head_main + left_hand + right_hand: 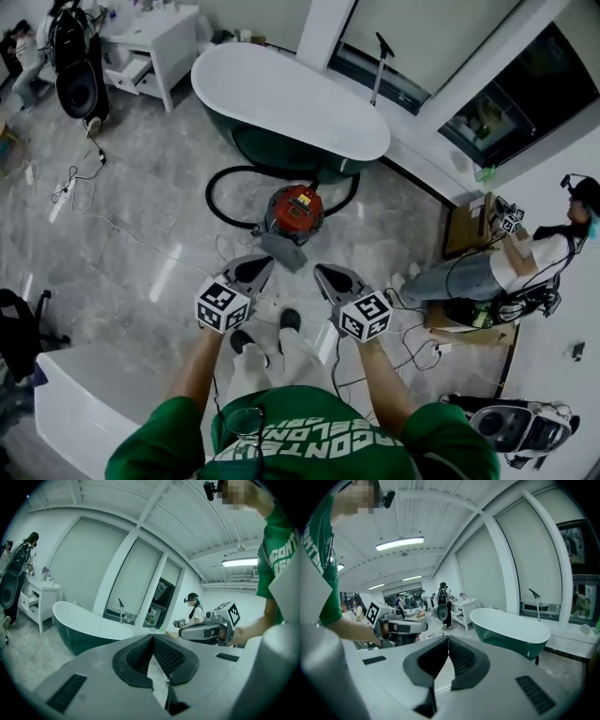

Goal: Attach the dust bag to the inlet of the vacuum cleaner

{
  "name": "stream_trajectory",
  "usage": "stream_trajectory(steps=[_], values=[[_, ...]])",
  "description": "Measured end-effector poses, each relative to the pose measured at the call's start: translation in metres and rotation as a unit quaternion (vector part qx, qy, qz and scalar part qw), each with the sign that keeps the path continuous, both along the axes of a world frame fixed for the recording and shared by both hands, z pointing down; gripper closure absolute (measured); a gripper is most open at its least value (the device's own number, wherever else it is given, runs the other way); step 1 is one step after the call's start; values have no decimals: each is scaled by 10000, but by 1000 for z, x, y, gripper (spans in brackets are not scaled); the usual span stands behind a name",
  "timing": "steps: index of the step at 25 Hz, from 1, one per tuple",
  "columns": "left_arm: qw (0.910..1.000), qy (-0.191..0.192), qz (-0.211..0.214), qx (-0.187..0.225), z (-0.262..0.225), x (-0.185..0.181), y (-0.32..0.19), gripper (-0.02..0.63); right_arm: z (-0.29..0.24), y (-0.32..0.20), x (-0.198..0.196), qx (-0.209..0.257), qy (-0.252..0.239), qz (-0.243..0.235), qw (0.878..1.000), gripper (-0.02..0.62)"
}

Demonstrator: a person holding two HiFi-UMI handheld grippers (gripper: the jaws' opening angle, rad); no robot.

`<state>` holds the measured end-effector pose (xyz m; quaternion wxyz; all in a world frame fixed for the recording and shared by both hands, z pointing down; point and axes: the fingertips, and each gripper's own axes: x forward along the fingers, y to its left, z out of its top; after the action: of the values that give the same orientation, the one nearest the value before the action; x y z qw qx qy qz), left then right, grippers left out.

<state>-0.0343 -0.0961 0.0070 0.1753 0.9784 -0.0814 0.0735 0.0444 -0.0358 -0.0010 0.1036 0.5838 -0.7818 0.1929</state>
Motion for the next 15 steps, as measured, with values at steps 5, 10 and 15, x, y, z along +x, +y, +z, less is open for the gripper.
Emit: stream_trajectory(steps=[5,10,15], values=[[9991,244,-349,-1,-30,-22,31,600,-30,29,-11,17,133,-153,9998,584],[9973,212,-698,50,-43,-19,50,600,-56,37,-8,120,301,-397,9987,584],[9940,137,-1083,110,-52,-11,72,601,-61,55,-6,282,107,-739,9968,586]])
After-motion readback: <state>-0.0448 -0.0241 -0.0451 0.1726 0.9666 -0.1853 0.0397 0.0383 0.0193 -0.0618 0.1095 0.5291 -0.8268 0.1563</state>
